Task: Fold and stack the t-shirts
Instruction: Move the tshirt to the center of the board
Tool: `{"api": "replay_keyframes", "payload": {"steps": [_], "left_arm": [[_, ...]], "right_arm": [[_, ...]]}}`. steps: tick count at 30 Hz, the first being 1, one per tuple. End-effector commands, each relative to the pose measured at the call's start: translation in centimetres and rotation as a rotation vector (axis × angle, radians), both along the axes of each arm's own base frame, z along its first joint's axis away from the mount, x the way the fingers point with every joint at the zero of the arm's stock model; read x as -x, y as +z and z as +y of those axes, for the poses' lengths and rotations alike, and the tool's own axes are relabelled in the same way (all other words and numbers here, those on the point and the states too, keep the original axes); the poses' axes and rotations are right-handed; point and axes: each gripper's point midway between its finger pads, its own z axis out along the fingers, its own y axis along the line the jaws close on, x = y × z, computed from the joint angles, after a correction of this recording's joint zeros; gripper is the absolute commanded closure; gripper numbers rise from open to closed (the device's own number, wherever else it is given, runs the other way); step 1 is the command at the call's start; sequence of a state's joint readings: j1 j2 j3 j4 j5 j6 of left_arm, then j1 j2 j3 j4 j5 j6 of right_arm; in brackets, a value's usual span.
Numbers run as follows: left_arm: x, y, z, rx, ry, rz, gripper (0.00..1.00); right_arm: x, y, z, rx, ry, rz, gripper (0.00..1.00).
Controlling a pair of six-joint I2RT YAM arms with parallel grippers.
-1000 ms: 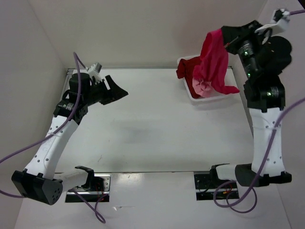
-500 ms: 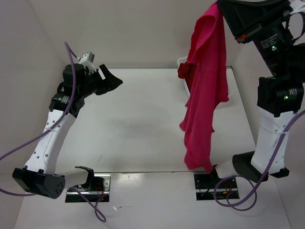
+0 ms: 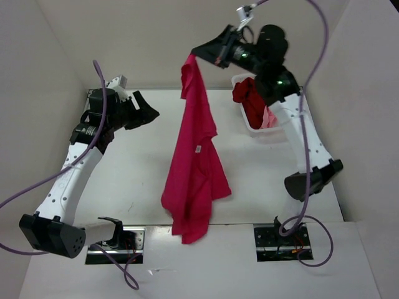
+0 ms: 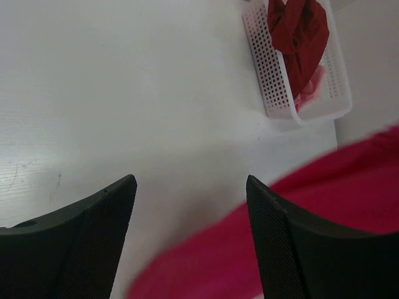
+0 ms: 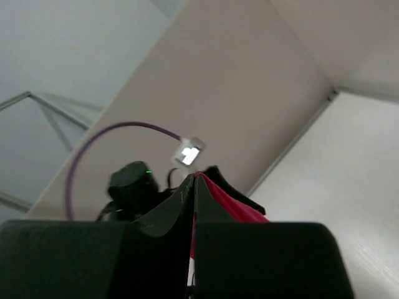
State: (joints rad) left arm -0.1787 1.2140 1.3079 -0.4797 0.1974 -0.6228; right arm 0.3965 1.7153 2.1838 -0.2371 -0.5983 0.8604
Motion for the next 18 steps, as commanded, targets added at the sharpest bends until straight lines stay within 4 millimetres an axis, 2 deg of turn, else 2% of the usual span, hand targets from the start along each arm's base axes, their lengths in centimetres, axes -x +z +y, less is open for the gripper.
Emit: {"api": "replay_keyframes", "payload": {"steps": [1, 2, 3, 4, 5, 6, 7, 8, 9, 10, 11, 12, 13, 14, 15, 16, 17, 18], "left_arm": [[-1.0, 0.8, 0.3, -0.037, -0.01, -0.043, 0.21], [-0.8, 0.0, 0.1, -0.035, -0.02, -0.025, 0.21], [-0.6, -1.0, 0.2, -0.04, -0.021, 0.004, 0.21], [-0.2, -1.7, 0.1, -0.055, -0.039, 0.009, 0.21], [0.1, -2.7, 0.2, -0.07, -0.045, 0.034, 0.2], [0.8, -4.4, 0.4, -0.09, -0.054, 0.083, 0.2], [1.1, -5.2, 0.5, -0.103, -0.061, 0.103, 0.19], [1.2, -5.8, 0.7, -0.118, -0.059, 0.111, 0.19], [1.5, -6.5, 0.8, -0.13, -0.066, 0.131, 0.18], [1.9, -8.1, 0.9, -0.137, -0.068, 0.176, 0.18], [2.5, -8.9, 0.2, -0.135, -0.087, 0.198, 0.18], [2.8, -9.7, -0.4, -0.131, -0.099, 0.209, 0.18], [3.2, -10.7, -1.1, -0.124, -0.121, 0.235, 0.21], [4.6, -12.2, -2.8, -0.111, -0.182, 0.272, 0.23], [4.8, -12.8, -4.0, -0.097, -0.208, 0.285, 0.25], [5.0, -13.7, -5.1, -0.107, -0.242, 0.306, 0.28], [5.5, -14.5, -6.2, -0.119, -0.265, 0.329, 0.31], [6.1, -14.3, -8.5, -0.135, -0.33, 0.317, 0.32]], "right_arm": [[-4.1, -8.0, 4.2, 0.167, -0.095, 0.109, 0.98], [-4.8, -9.9, 5.5, 0.218, -0.1, 0.12, 0.95], [-5.8, -12.3, 5.6, 0.275, -0.117, 0.174, 0.91], [-6.3, -13.3, 6.1, 0.303, -0.135, 0.182, 0.69], [-7.1, -14.5, 6.1, 0.326, -0.158, 0.191, 0.58], [-6.9, -14.6, 5.4, 0.343, -0.179, 0.181, 0.52], [-7.1, -16.2, 5.0, 0.366, -0.204, 0.186, 0.47], [-6.6, -14.8, 3.4, 0.365, -0.273, 0.15, 0.45], [-6.4, -15.5, 2.6, 0.399, -0.298, 0.135, 0.45], [-6.3, -19.1, 2.0, 0.461, -0.308, 0.186, 0.45], [-6.1, -20.6, 1.2, 0.495, -0.336, 0.205, 0.54], [-5.2, -20.9, 0.4, 0.511, -0.343, 0.203, 0.63], [-4.3, -25.3, -0.1, 0.575, -0.328, 0.276, 0.72], [-3.6, -26.8, -0.5, 0.593, -0.324, 0.296, 0.86], [-2.8, -27.2, -1.7, 0.602, -0.358, 0.299, 0.93], [-1.4, -32.0, -2.9, 0.668, -0.359, 0.381, 0.97], [-0.8, -33.4, -3.5, 0.676, -0.377, 0.4, 0.99], [-0.1, -35.0, -4.6, 0.708, -0.406, 0.423, 1.0]]}}
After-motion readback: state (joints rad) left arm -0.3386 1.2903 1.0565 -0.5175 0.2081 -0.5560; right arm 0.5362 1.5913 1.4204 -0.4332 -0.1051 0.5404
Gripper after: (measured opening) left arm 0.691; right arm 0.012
